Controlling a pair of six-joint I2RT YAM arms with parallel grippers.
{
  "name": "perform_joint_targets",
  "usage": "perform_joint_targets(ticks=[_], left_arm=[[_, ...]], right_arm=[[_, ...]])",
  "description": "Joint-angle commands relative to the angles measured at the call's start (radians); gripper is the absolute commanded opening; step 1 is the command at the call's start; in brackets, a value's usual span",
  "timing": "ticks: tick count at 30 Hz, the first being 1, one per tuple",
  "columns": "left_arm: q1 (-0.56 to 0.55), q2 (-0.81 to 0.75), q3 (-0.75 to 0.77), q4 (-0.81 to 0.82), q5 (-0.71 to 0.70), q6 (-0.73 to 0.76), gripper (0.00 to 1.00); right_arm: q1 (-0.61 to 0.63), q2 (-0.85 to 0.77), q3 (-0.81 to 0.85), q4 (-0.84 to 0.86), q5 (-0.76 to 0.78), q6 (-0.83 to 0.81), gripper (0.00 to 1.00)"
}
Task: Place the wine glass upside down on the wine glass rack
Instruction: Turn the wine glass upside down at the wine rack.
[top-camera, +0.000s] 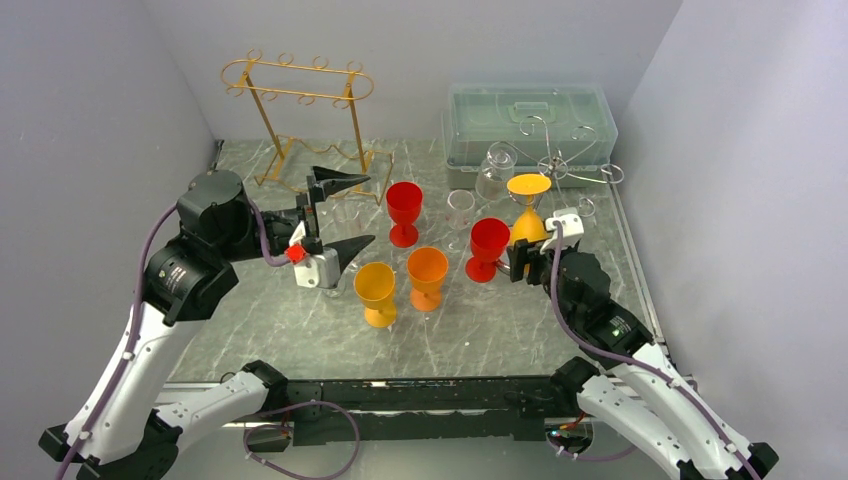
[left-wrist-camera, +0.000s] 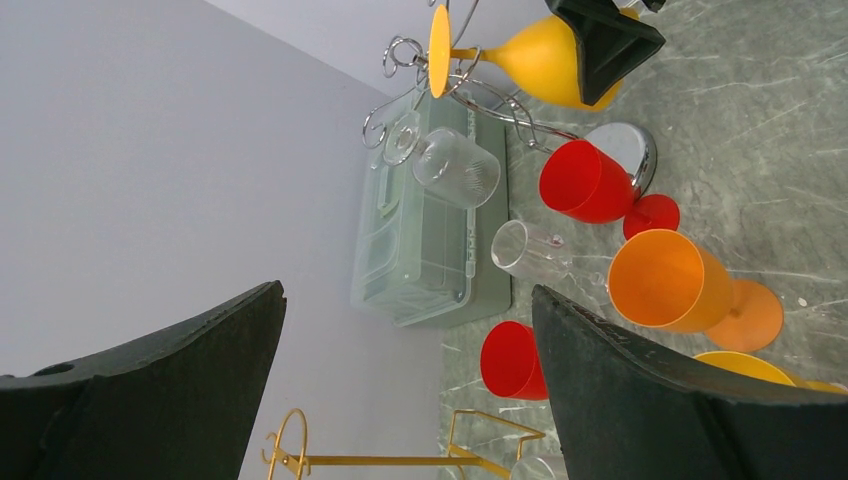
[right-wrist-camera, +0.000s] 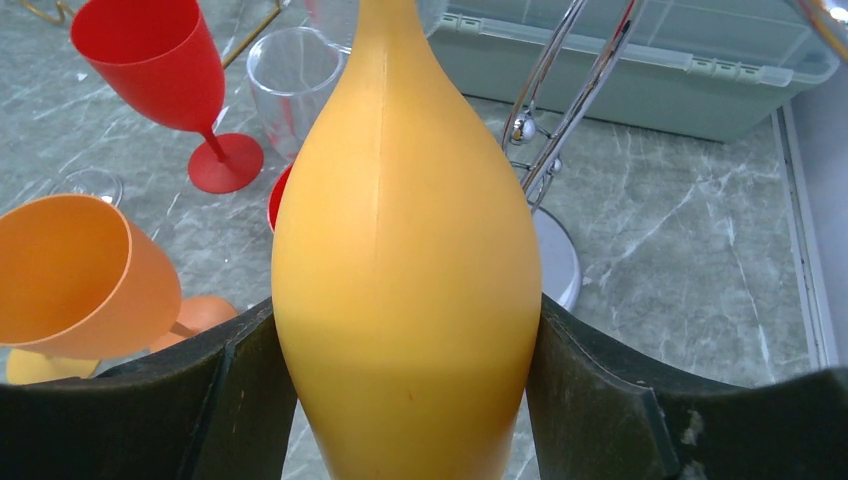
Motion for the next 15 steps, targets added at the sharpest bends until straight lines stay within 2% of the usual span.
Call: perform_joint_targets(ticks=[1, 3, 6, 15], left_arm=[[-0.003, 0.002, 0.035, 0.013, 0.013, -0.021, 1.0], [-0.003, 0.003, 0.035, 0.014, 0.011, -0.022, 0.99], [-0.003, 0.004, 0.034, 0.016, 0.009, -0.023, 1.0], [-0.003, 0.004, 0.033, 0.015, 0.006, -0.026, 0.99]], right_arm=[[-0.002, -0.004, -0.007, -0.019, 0.09, 0.055, 0.75], [-0.002, 0.004, -0.006, -0.028, 0.108, 0.062, 0.86], [-0.002, 0.023, 0.001, -0.04, 0.117, 0.063, 0.93], [-0.002, 0.078, 0.049, -0.105, 0.152, 0.078, 0.99]])
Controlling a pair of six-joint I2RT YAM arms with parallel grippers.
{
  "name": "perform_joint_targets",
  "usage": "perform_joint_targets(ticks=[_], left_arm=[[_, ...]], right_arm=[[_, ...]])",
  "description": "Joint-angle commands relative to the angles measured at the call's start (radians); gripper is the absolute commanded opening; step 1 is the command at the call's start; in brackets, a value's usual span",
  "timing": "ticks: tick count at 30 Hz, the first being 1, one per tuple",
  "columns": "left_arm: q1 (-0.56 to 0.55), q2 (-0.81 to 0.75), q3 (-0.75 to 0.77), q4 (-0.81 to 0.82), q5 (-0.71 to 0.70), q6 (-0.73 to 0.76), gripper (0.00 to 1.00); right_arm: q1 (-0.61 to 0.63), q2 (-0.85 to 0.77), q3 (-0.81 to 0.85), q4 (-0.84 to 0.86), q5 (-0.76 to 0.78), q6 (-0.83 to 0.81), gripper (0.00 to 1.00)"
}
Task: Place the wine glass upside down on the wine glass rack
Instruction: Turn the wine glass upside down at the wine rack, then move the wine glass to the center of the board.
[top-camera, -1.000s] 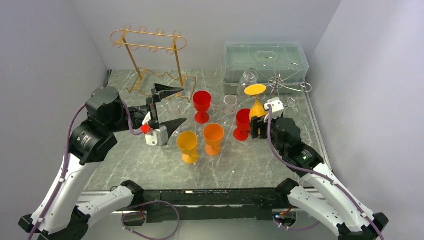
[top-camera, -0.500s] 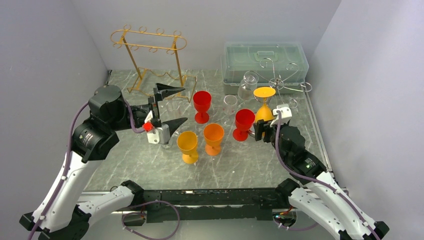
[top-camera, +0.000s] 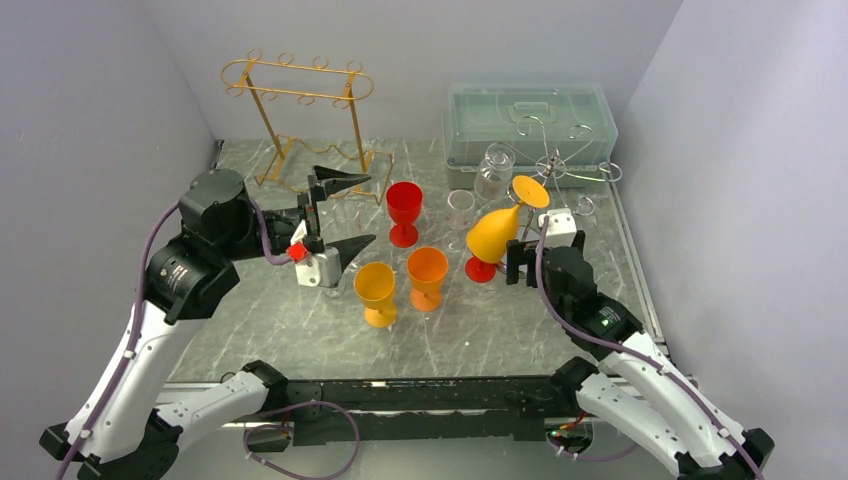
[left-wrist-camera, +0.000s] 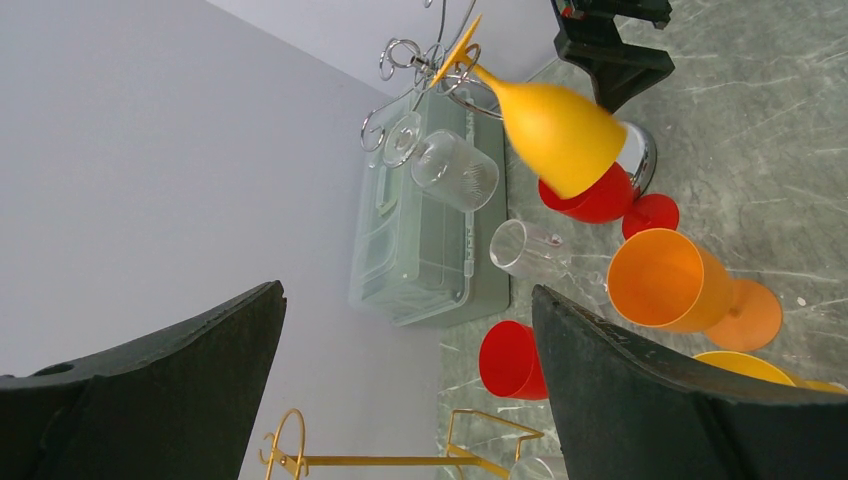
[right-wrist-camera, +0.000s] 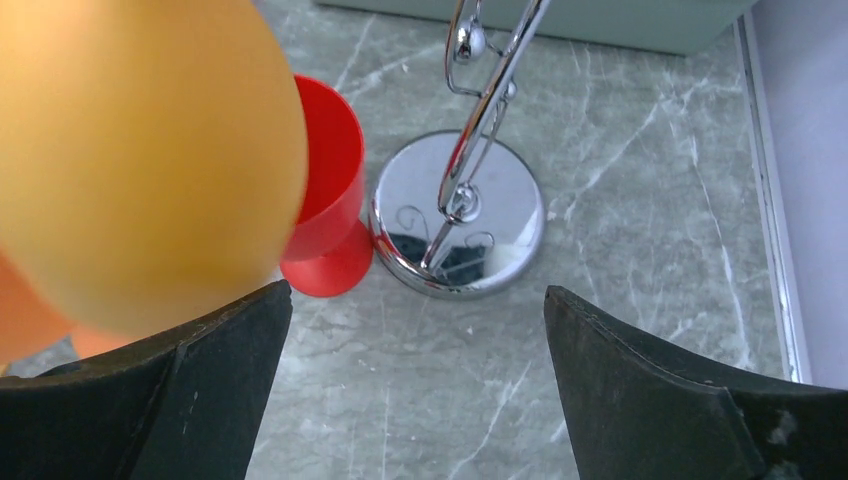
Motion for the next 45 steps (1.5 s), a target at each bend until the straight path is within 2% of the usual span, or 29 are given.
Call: perform_joint_targets(ticks=[1, 5, 14, 19, 23, 29, 32, 34, 39, 42, 45], left_arm=[[-0.003, -0.003, 0.034, 0.015, 0.007, -0.026, 0.99], [-0.003, -0.004, 0.028, 0.015, 0.009, -0.028, 1.0], [-0.003, -0.009, 0.022, 0.01, 0.009, -0.024, 0.99], [-0.003, -0.015, 0.015, -0.004, 0.008, -0.021, 0.99], [-0.002, -0.021, 0.005, -0.012, 0.005, -0.02, 0.99], [-0.003, -0.027, 0.007, -0.026, -0.001, -0.015, 0.99], [-0.003, -0.027, 0.006, -0.028, 0.0, -0.017, 0.99], [-0.002, -0.029, 0.004, -0.033, -0.002, -0.015, 1.0], [-0.003, -0.033, -0.003, -0.039, -0.016, -0.014, 1.0], [-0.003, -0.037, -0.001, -0.05, -0.02, -0.019, 0.99], [-0.003, -0.046, -0.005, -0.057, -0.021, -0.026, 0.99]], right_arm=[[-0.002, 0.016, 0.058, -0.047, 0.052, 0.025, 0.99], [-0.002, 0.005, 0.086, -0.097, 0.062, 0.051, 0.99], [-0.002, -0.084, 0.083, -0.132, -0.016, 0.158, 0.96], [-0.002, -0.065, 0.068, -0.167, -0.079, 0.253, 0.86], [0.007, -0.051, 0.06, -0.183, -0.186, 0.33, 0.74], [0.057, -0.111, 0.06, -0.249, -0.225, 0.369, 0.72], [0.128, -0.113, 0.064, -0.252, -0.238, 0.386, 0.71], [0.199, -0.074, 0.073, -0.248, -0.195, 0.397, 0.72], [0.539, 0.153, 0.17, -0.238, 0.09, 0.398, 0.73], [0.589, 0.29, 0.276, -0.258, 0.199, 0.358, 0.73], [0.584, 0.341, 0.321, -0.187, 0.231, 0.267, 0.73]])
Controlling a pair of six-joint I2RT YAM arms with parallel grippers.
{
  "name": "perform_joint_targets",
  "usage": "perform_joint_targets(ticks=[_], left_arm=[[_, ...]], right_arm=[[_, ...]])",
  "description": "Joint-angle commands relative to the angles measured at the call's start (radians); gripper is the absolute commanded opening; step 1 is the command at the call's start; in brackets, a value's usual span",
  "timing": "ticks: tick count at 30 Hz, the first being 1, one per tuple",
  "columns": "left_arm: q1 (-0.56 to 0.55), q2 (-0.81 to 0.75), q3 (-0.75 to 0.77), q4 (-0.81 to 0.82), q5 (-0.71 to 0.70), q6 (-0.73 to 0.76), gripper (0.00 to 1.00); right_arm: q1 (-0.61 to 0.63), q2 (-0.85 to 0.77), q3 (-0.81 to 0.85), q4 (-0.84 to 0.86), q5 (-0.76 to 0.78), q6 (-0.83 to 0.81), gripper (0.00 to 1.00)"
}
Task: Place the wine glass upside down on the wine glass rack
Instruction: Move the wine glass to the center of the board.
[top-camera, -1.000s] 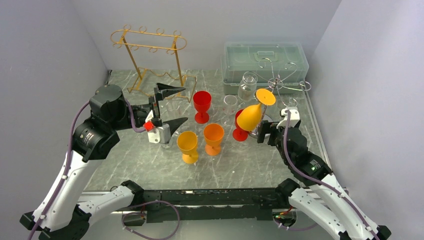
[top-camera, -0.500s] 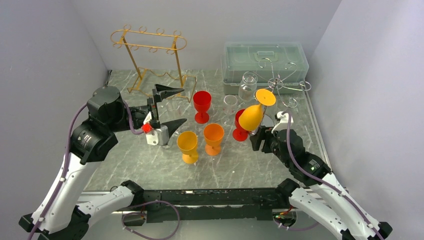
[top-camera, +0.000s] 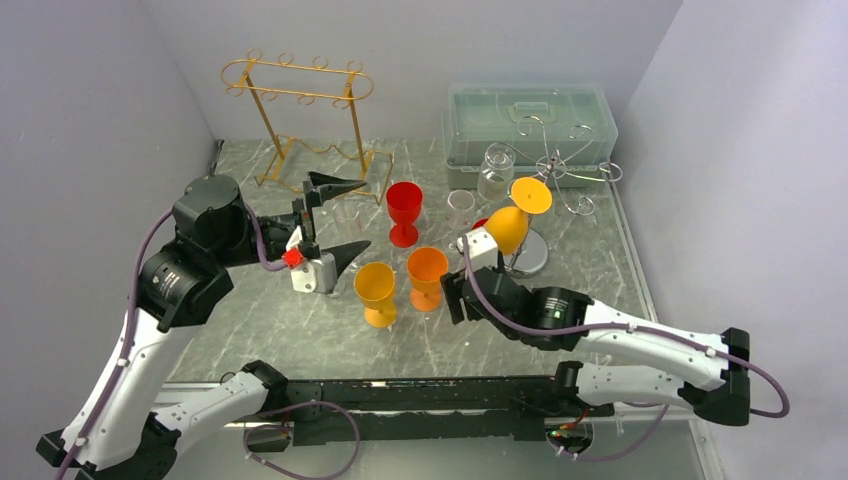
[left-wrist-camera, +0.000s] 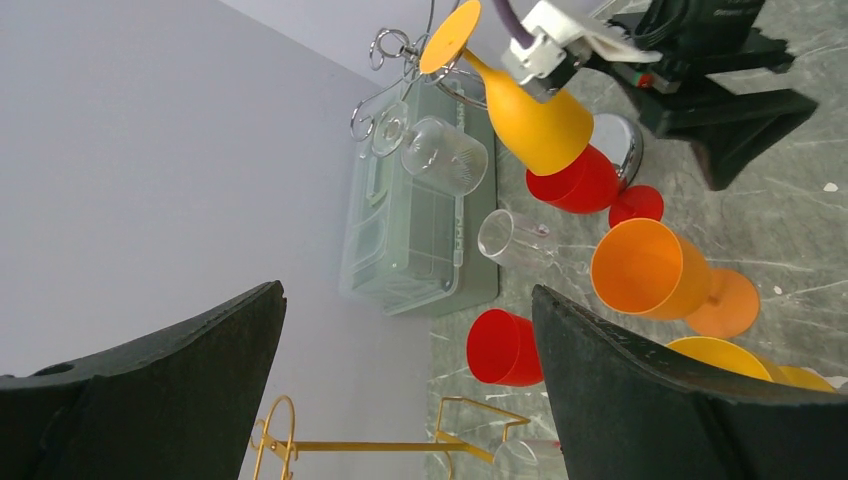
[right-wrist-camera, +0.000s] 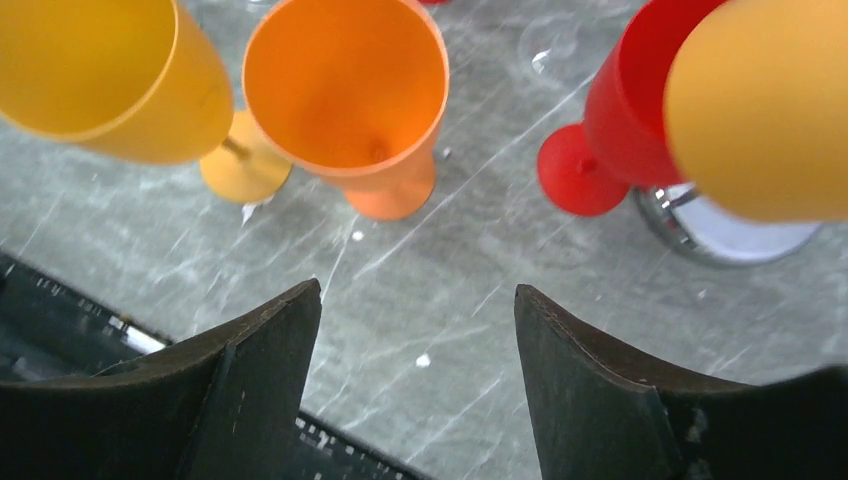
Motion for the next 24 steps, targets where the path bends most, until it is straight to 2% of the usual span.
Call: perform_joint_targets(ticks=[1, 12, 24], left_arm=[[-0.003, -0.025, -0.007, -0.017, -0.013, -0.031, 0.99], [-0.003, -0.069, -0.029, -0.025, -0.03, -0.035, 0.99], [-0.002, -0.062, -0.031, -0.007, -0.031, -0.038, 0.99]], right_arm=[[-0.012, 0.049, 0.106, 0.082, 0.164, -0.12, 0.74], [-0.219, 0.219, 0.216, 0.089, 0.02, -0.187, 0.64], [-0.305, 0.299, 0.195, 0.174, -0.06, -0.24, 0.59]])
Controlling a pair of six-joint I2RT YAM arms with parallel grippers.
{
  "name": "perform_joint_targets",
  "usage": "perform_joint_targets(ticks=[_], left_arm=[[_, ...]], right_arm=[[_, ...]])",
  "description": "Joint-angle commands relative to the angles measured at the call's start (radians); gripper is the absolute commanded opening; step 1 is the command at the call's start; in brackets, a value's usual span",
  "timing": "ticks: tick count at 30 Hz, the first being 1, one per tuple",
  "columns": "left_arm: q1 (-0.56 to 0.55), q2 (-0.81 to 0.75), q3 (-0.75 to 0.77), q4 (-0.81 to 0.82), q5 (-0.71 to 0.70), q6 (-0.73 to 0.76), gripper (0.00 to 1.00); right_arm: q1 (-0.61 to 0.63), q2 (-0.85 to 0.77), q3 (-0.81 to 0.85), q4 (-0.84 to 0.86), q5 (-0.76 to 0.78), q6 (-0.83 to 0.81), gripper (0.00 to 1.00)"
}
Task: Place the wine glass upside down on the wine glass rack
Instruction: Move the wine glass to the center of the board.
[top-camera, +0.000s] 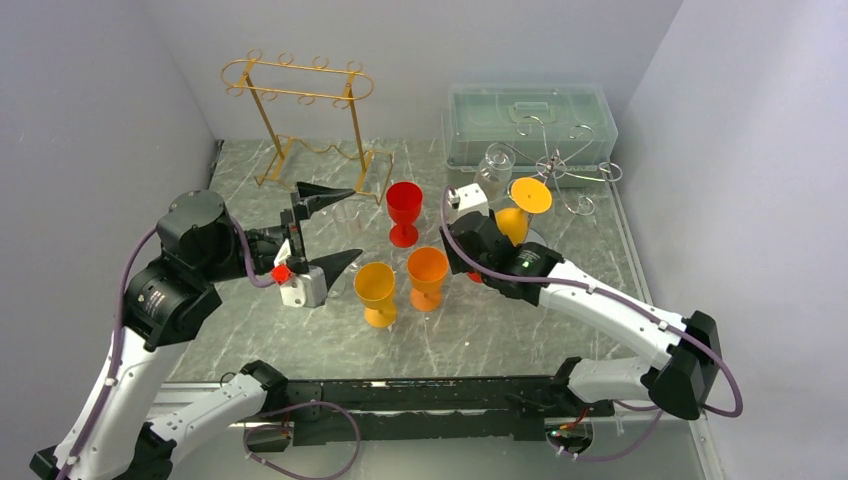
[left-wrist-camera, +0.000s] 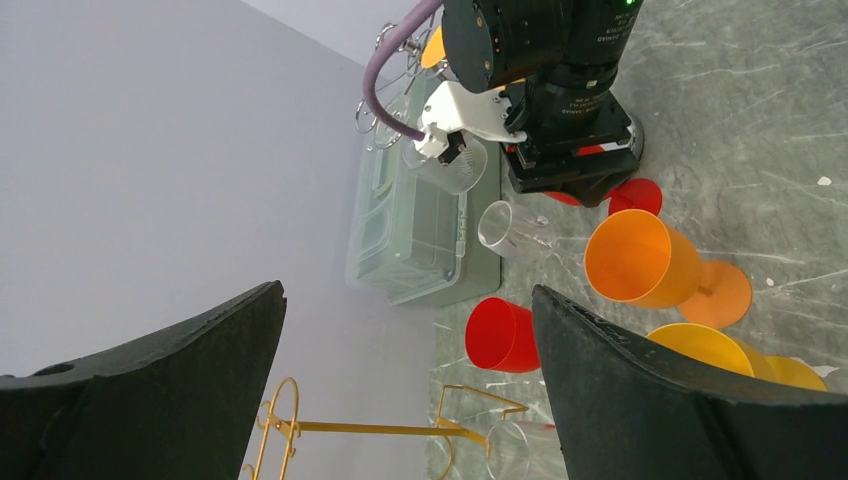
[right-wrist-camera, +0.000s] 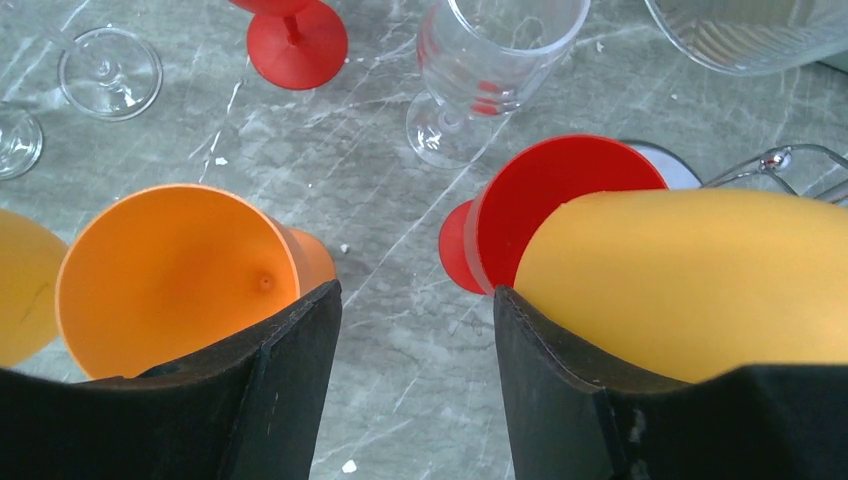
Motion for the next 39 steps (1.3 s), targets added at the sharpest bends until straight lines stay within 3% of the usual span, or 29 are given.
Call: perform_joint_targets(ticks=[1, 17, 22, 39], left_arm=[[-0.003, 0.005, 0.002, 0.021, -0.006, -0.035, 0.99], [-0.003, -0.01, -0.02, 0.022, -0.008, -0.029, 0.99], [-0.003, -0.013, -0.02, 0.02, -0.008, -0.032, 0.99], [-0.003, -0.027, -0.033, 0.022, -0.012, -0.038, 0.99]], right_arm=[[-0.011, 0.023, 0.015, 0.072, -0.022, -0.04, 0.59], [0.031, 0.097, 0.029, 0.075, 0.08, -0.091, 0.52], [0.072, 0.11, 0.071, 0.05, 0.186, -0.119, 0.55], [0.032, 0.153, 0.046, 0.05, 0.202, -0.129, 0.56]])
